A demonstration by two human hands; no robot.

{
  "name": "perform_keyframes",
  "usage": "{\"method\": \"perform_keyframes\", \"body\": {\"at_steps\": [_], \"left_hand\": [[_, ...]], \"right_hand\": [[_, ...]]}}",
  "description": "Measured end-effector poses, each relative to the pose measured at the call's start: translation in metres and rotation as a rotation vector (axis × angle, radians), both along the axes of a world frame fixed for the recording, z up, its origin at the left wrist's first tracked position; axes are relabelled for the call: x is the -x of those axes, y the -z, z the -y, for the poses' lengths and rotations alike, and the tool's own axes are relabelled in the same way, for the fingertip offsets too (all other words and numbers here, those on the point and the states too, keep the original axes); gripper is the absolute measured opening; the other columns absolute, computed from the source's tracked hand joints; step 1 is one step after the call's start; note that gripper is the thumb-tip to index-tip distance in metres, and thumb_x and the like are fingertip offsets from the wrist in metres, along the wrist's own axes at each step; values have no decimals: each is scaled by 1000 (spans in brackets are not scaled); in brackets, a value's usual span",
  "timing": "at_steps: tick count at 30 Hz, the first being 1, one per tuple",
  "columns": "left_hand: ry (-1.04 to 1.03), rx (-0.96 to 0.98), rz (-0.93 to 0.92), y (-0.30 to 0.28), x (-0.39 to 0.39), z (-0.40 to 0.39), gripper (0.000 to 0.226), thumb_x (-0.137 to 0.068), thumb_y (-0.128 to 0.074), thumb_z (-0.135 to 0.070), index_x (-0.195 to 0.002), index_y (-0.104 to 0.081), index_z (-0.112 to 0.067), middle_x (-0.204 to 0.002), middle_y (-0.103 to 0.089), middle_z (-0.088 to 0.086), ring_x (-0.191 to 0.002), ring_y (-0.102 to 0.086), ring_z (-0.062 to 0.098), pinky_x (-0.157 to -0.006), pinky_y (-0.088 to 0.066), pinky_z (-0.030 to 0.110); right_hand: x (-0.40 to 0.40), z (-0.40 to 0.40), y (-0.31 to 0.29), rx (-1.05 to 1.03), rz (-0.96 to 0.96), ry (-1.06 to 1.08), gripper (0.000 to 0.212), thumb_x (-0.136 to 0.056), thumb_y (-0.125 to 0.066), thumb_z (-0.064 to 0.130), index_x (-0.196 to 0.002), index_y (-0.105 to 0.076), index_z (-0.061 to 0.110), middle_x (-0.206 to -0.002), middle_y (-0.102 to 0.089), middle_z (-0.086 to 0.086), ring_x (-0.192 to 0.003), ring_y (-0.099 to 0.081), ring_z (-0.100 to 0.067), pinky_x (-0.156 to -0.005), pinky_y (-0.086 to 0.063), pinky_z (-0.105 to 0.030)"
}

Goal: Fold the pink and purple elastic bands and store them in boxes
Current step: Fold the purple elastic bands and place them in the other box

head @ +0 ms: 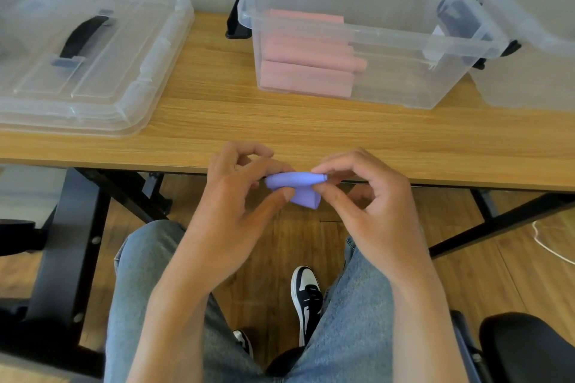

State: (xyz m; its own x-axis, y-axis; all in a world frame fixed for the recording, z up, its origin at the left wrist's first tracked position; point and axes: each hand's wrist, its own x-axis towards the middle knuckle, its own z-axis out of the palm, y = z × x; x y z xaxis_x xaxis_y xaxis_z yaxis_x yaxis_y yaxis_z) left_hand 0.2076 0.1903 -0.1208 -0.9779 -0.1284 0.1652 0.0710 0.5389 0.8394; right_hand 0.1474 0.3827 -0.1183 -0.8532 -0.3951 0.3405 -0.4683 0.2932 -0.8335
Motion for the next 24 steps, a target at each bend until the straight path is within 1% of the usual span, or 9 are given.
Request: {"method": "perform_keyframes", "body": {"at_steps": [1, 4, 7, 9, 14, 16, 18, 22, 24], "left_hand": [[19, -24, 14, -1, -1, 0, 21, -95, -64, -34, -115, -68, -41, -117, -55, -27, -116, -57, 9, -93, -45, 16], [65, -149, 41, -5, -3, -3, 18, -101, -62, -21, -112, -68, -34, -101, -72, -14, -99, -68, 10, -79, -50, 15], [86, -263, 54, -6, -5, -4, 18, -102, -60, -15, -111, -68, -28, -88, -75, -2, -83, -72, 15, -72, -55, 23], [116, -360, 58, -8, -6, -3, 19, -101, -62, -12, -113, -69, -24, -84, -76, 2, -73, -71, 14, -68, -55, 22], [168, -592, 71, -9, -8, -2, 29, -93, -67, -16, -121, -69, -16, -96, -78, 8, -75, -72, 16, -66, -55, 22], [142, -603, 70, -8, -8, -2, 28, -93, -68, -26, -120, -71, -16, -92, -78, 10, -69, -71, 18, -64, -55, 23], [96, -590, 53, -5, -7, -2, 24, -94, -67, -27, -114, -74, -17, -87, -78, 11, -67, -71, 20, -63, -56, 25], [55, -606, 32, -2, -5, -2, 26, -87, -70, -18, -113, -73, -17, -92, -78, 14, -74, -75, 21, -73, -61, 27], [53, -589, 28, -2, -6, -2, 31, -85, -73, -18, -116, -72, -18, -95, -78, 12, -81, -76, 24, -79, -62, 30]], "right_hand": [[-1, 1, 0, 11, 25, -1, 20, -93, -74, 8, -101, -73, 26, -99, -71, 15, -93, -70, -15, -67, -54, -43], [-4, 3, 0, 54, 83, -25, 19, -96, -70, 8, -103, -69, 26, -89, -72, 12, -79, -71, -19, -66, -56, -45], [-5, 3, 1, 121, 144, -58, 19, -97, -69, 4, -104, -68, 22, -84, -73, 8, -65, -70, -21, -62, -59, -40], [-5, 2, 0, 205, 182, -68, 23, -95, -69, -2, -103, -71, 20, -85, -75, 4, -66, -73, -21, -62, -61, -33], [-4, 1, 0, 330, 135, -49, 33, -87, -70, -16, -98, -77, 15, -87, -79, -2, -72, -77, -17, -67, -61, -25], [-4, 2, 1, 315, 91, -44, 34, -85, -70, -19, -94, -78, 13, -91, -79, -1, -76, -77, -18, -67, -62, -30], [-5, 1, 2, 298, 74, -39, 34, -84, -70, -22, -91, -79, 10, -96, -78, -2, -83, -77, -21, -69, -63, -36], [-7, -2, -1, 312, 166, -75, 26, -93, -63, -7, -107, -76, 11, -99, -77, -1, -91, -76, -25, -77, -63, -34], [-7, -1, -3, 303, 226, -64, 27, -94, -72, 2, -117, -73, 15, -102, -78, -3, -90, -77, -25, -78, -64, -36]]}}
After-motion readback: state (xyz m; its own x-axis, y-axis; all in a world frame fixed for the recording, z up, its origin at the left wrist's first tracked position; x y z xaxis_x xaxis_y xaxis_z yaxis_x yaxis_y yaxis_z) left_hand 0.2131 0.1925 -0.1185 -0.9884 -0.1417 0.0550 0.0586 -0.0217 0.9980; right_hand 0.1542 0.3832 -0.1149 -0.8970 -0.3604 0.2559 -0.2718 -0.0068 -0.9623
